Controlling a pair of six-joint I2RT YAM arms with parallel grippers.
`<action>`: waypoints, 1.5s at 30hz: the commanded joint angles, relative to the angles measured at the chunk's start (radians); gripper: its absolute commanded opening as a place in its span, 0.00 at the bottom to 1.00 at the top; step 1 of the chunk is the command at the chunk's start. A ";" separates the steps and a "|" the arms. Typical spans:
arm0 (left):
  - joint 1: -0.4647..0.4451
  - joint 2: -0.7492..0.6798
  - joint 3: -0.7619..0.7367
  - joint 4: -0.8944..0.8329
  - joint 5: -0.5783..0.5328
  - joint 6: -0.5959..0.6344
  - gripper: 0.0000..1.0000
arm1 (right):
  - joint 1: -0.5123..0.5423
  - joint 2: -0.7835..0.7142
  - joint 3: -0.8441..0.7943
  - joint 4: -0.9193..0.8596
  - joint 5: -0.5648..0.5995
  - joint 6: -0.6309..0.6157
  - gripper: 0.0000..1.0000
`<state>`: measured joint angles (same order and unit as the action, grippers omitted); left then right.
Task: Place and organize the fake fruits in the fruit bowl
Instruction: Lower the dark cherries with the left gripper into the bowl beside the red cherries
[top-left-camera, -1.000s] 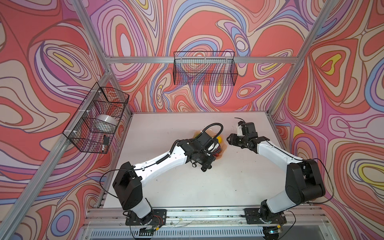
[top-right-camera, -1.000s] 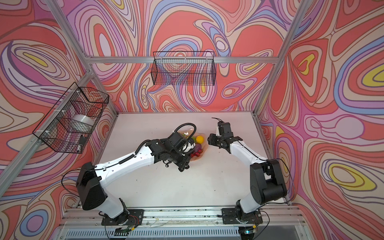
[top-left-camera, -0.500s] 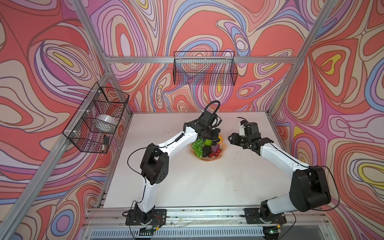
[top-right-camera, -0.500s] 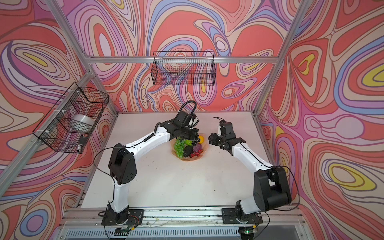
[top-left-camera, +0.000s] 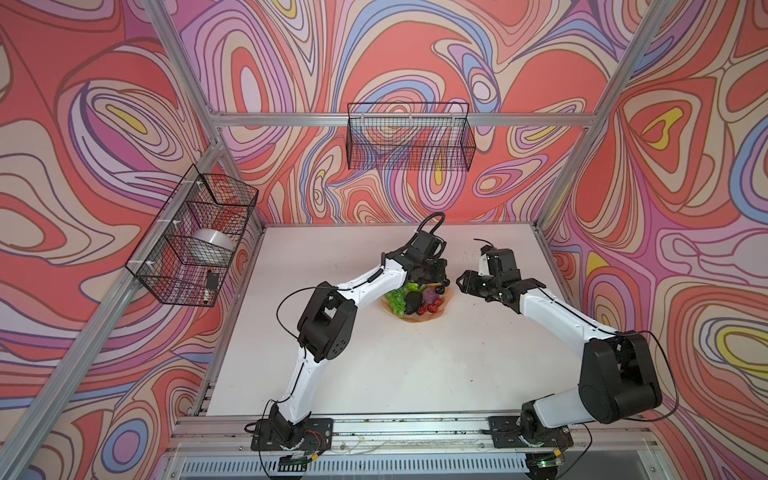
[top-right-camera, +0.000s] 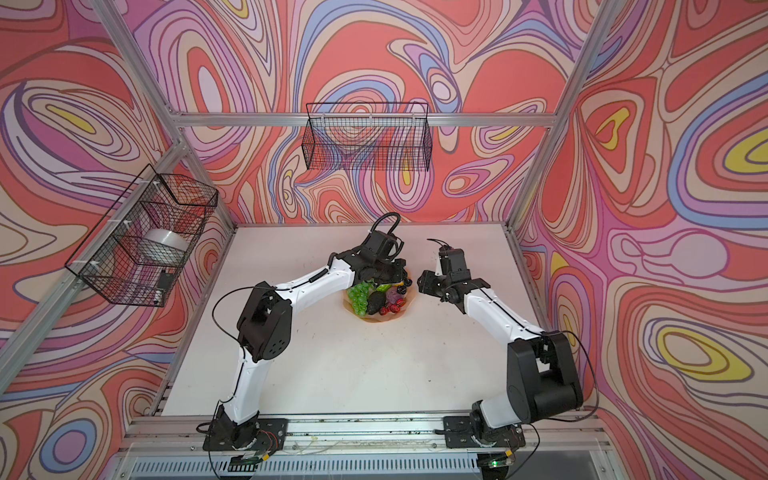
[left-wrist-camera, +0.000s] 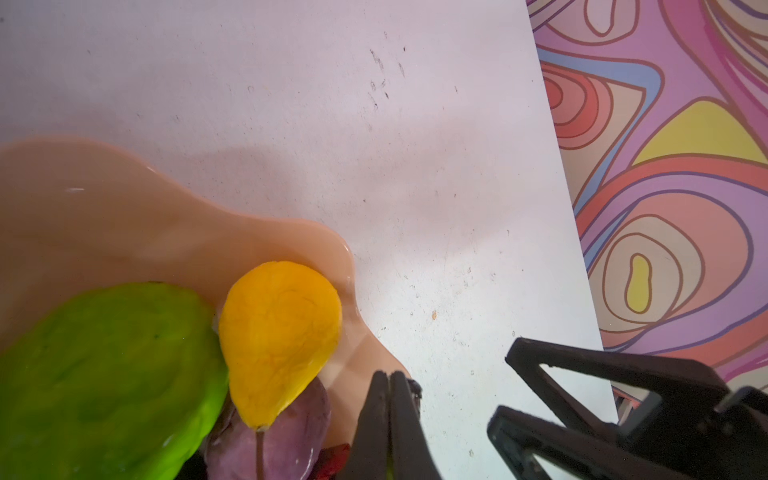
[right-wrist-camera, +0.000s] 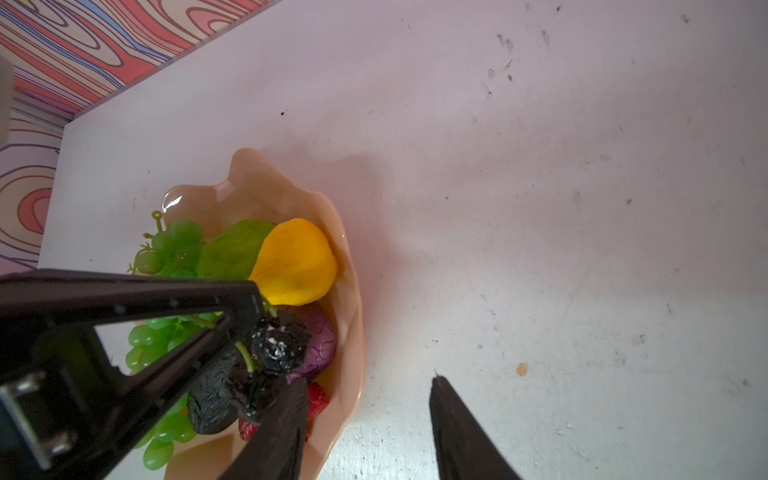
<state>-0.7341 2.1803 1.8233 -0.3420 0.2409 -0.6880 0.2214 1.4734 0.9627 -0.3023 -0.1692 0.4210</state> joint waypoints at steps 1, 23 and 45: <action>-0.008 0.001 -0.043 0.069 -0.071 -0.070 0.00 | 0.000 -0.017 -0.014 0.011 0.003 0.006 0.51; -0.027 0.031 -0.104 0.179 -0.165 -0.143 0.00 | -0.001 -0.007 -0.017 0.012 -0.002 0.009 0.51; -0.060 0.004 -0.186 0.222 -0.309 -0.159 0.00 | -0.001 -0.015 -0.016 0.003 -0.006 0.001 0.51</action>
<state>-0.7918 2.2028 1.6485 -0.1364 -0.0261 -0.8280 0.2214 1.4734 0.9623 -0.3027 -0.1730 0.4248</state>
